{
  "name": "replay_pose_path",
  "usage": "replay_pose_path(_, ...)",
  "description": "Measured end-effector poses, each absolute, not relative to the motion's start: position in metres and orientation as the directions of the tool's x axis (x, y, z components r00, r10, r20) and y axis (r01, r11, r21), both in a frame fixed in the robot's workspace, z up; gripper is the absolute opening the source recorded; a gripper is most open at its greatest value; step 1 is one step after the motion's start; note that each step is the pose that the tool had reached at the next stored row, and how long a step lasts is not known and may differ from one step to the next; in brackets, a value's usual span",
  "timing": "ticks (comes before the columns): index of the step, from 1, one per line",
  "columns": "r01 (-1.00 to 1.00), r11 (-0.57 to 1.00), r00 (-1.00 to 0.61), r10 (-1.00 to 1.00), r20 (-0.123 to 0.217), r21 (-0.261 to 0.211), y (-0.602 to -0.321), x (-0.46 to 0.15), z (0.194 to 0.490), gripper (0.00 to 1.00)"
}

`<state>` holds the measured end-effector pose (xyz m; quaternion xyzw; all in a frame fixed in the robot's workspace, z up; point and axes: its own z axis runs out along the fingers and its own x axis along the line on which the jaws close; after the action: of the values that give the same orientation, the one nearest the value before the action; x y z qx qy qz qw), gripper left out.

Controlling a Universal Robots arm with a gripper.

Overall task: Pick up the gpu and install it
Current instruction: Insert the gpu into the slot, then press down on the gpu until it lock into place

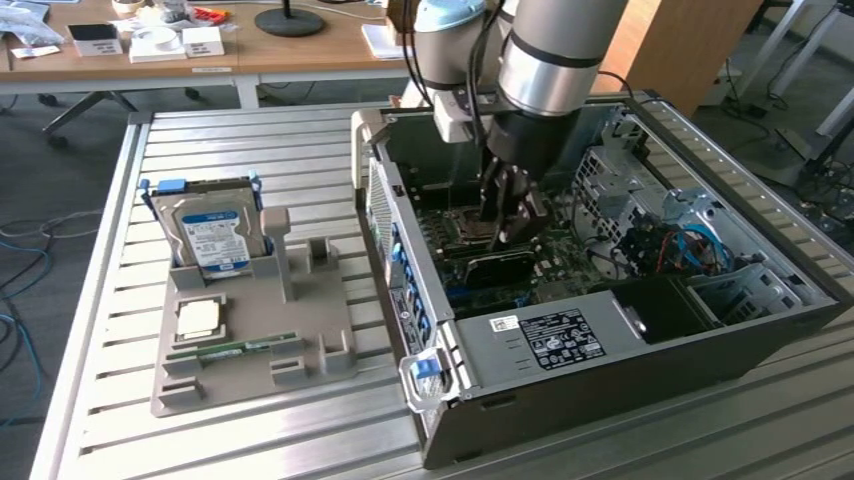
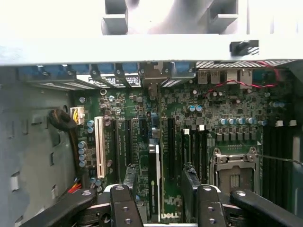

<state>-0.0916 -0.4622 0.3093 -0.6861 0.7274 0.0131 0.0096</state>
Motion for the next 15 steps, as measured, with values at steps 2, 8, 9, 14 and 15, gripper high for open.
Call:
replay_pose_path(2,-0.998,0.058,-0.058,-0.998,-0.029,0.006,-0.4618,-0.0916,0.3136,0.51)
replay_pose_path(8,-0.998,0.058,-0.058,-0.998,-0.029,0.006,-0.4618,-0.0917,0.3141,0.51)
replay_pose_path(9,-0.998,0.058,-0.058,-0.998,-0.029,0.006,-0.4618,-0.0917,0.3140,0.51)
replay_pose_path(14,-0.998,0.058,-0.058,-0.998,-0.029,0.006,-0.4618,-0.0917,0.3141,0.51)
replay_pose_path(15,-0.998,0.058,-0.058,-0.998,-0.029,0.006,-0.4618,-0.0916,0.3140,0.51)
